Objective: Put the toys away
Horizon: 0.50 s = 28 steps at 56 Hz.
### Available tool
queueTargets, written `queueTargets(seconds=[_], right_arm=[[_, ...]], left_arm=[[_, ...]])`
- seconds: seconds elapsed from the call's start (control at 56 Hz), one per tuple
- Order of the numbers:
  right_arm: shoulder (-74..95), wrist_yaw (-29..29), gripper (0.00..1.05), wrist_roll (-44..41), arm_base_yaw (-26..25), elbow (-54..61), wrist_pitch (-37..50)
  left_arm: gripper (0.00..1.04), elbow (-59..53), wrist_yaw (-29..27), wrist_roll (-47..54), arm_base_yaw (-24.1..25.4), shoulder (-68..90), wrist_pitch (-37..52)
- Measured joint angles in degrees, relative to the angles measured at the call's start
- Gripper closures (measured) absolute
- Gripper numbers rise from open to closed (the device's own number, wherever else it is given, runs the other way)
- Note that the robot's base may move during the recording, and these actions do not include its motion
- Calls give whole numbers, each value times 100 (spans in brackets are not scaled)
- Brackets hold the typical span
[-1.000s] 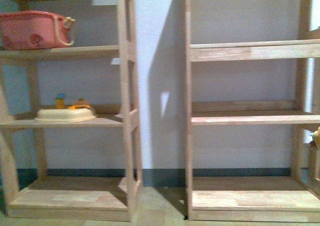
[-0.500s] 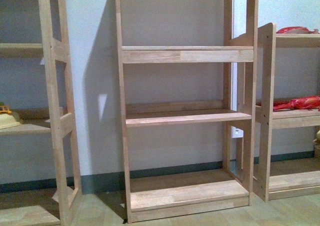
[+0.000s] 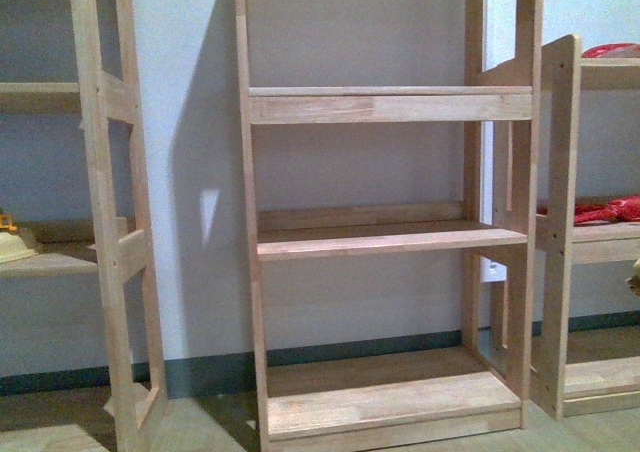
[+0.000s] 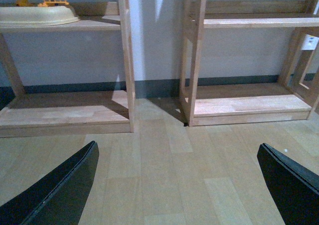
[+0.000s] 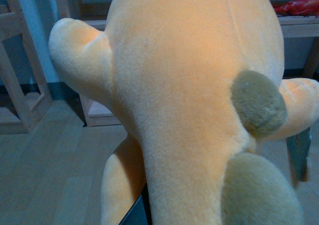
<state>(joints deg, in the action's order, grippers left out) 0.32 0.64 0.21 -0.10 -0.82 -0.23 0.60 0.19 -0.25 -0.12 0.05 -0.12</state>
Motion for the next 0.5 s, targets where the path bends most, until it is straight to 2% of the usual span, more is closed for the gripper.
queueTargets(seconds=[0.161, 0.5], right_arm=[[0, -151, 98, -2, 15, 0, 0], [0, -63, 98, -2, 15, 0, 0]], left_arm=[[6, 0, -52, 0, 2, 0, 0], [6, 0, -15, 0, 2, 0, 0]])
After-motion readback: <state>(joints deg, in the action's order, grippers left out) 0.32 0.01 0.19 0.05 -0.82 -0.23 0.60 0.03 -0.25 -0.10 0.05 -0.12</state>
